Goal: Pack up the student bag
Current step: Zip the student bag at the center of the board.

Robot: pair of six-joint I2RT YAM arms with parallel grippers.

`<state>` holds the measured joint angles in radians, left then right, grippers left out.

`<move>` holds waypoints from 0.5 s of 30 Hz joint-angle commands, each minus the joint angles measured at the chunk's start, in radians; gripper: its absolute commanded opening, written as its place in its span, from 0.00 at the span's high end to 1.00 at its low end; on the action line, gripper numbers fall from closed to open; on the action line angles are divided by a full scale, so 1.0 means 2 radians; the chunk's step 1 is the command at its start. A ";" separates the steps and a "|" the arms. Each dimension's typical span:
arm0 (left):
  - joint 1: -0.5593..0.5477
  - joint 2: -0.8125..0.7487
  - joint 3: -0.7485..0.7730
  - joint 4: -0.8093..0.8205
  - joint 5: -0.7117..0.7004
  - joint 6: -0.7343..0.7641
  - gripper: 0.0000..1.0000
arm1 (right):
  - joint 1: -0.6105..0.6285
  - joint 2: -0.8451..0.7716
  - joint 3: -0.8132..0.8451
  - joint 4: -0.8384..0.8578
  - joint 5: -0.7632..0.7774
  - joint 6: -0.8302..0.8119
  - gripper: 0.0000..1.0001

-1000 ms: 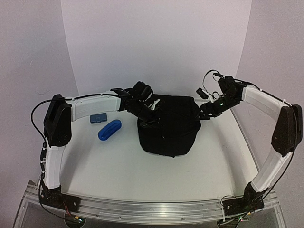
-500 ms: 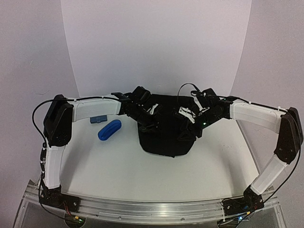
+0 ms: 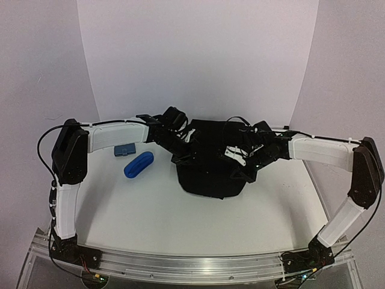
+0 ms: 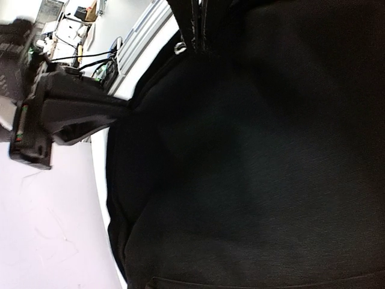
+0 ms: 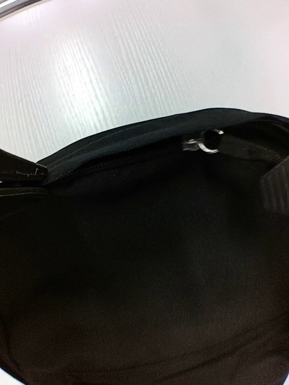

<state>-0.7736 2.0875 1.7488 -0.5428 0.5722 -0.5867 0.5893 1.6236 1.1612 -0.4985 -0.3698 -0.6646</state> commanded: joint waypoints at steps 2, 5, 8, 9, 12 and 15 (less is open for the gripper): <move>0.029 -0.066 -0.021 -0.026 -0.025 0.028 1.00 | -0.062 -0.079 -0.031 -0.037 0.051 -0.069 1.00; 0.043 -0.084 -0.040 -0.025 -0.037 0.029 1.00 | -0.133 -0.087 -0.047 -0.051 0.052 -0.139 1.00; 0.043 -0.084 -0.035 -0.019 -0.023 0.033 1.00 | -0.164 -0.068 -0.031 -0.065 0.048 -0.165 0.92; 0.040 -0.079 -0.032 -0.011 -0.012 0.029 1.00 | -0.164 -0.062 -0.015 -0.077 0.030 -0.163 0.75; 0.027 -0.061 -0.012 -0.001 0.003 0.023 1.00 | -0.139 -0.056 0.033 -0.085 -0.025 -0.120 0.26; 0.022 -0.041 0.009 -0.003 0.015 0.015 1.00 | -0.083 -0.053 0.058 -0.067 -0.034 -0.070 0.22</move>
<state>-0.7212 1.9915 1.6837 -0.5633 0.5625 -0.5503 0.2933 1.5124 1.1748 -0.6376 -0.3672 -0.8974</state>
